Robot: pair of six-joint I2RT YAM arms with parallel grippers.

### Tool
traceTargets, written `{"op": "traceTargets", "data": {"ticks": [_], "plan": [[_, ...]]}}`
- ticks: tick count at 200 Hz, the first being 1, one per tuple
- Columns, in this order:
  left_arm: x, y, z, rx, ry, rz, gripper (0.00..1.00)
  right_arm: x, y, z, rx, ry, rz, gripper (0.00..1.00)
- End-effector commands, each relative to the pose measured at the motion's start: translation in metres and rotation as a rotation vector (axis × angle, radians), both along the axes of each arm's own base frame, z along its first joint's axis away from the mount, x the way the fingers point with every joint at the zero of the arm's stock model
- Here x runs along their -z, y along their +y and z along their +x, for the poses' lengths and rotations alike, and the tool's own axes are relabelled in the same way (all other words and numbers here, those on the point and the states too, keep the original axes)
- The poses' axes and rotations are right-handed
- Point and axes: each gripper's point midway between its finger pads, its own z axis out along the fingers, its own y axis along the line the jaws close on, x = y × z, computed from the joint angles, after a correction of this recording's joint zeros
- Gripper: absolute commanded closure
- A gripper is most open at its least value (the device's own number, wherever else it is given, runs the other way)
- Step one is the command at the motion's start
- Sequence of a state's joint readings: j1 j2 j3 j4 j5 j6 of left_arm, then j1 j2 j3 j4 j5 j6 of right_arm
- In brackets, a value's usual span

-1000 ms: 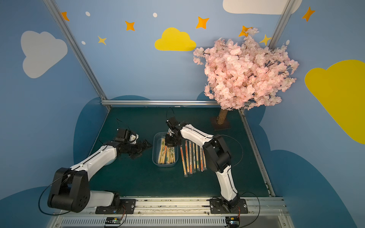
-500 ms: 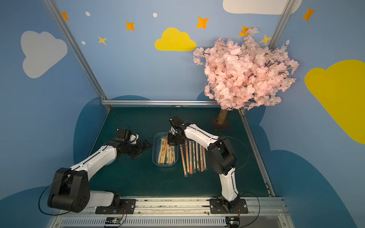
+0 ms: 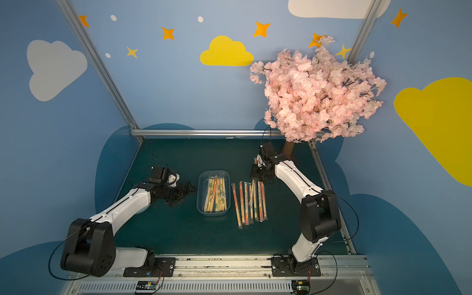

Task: Take the paired disposable chopsticks out of the storage box
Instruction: Place the paired disposable chopsticks at the center of the board, then pick up the paired disposable chopsticks from the storage box.

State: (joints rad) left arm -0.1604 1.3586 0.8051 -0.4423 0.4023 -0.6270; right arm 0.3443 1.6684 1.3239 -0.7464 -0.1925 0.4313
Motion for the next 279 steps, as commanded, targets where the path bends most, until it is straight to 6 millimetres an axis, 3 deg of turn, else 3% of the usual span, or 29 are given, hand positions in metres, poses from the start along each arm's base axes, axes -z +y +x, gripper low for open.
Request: {"op": "traceTargets", "data": {"ticks": [1, 27, 60, 117, 163, 174, 185, 204, 249, 279], "plan": [[-0.012, -0.002, 0.001, 0.021, -0.026, 0.014, 0.0, 0.016, -0.047, -0.018, -0.019, 0.044, -0.123, 1.0], [-0.014, -0.005, 0.002, 0.025, -0.02, 0.013, 0.0, 0.032, -0.079, -0.027, -0.009, 0.081, -0.239, 1.0], [-0.016, -0.009, 0.003, 0.031, -0.021, 0.015, 0.0, 0.051, -0.096, -0.032, -0.031, 0.135, -0.349, 1.0], [-0.015, -0.009, -0.001, 0.027, -0.021, 0.021, 0.0, 0.077, -0.084, -0.028, -0.061, 0.193, -0.349, 1.0], [-0.015, -0.008, -0.003, 0.028, -0.021, 0.027, 0.0, 0.087, -0.069, -0.023, -0.079, 0.216, -0.328, 1.0], [-0.014, -0.008, -0.004, 0.026, -0.018, 0.024, 0.0, 0.087, -0.068, -0.024, -0.077, 0.222, -0.323, 0.88], [-0.013, -0.008, -0.004, 0.024, -0.017, 0.021, 0.0, 0.086, -0.066, -0.025, -0.076, 0.223, -0.32, 0.75], [-0.012, -0.008, -0.004, 0.019, -0.018, 0.019, 0.0, 0.079, -0.066, -0.028, -0.07, 0.218, -0.312, 0.68], [-0.007, -0.006, -0.007, 0.009, -0.014, 0.027, 0.0, 0.04, -0.046, -0.033, -0.053, 0.151, -0.214, 0.67], [-0.003, 0.0, -0.008, 0.002, -0.005, 0.059, 0.0, 0.002, -0.003, -0.034, -0.08, 0.077, -0.083, 0.67]]}}
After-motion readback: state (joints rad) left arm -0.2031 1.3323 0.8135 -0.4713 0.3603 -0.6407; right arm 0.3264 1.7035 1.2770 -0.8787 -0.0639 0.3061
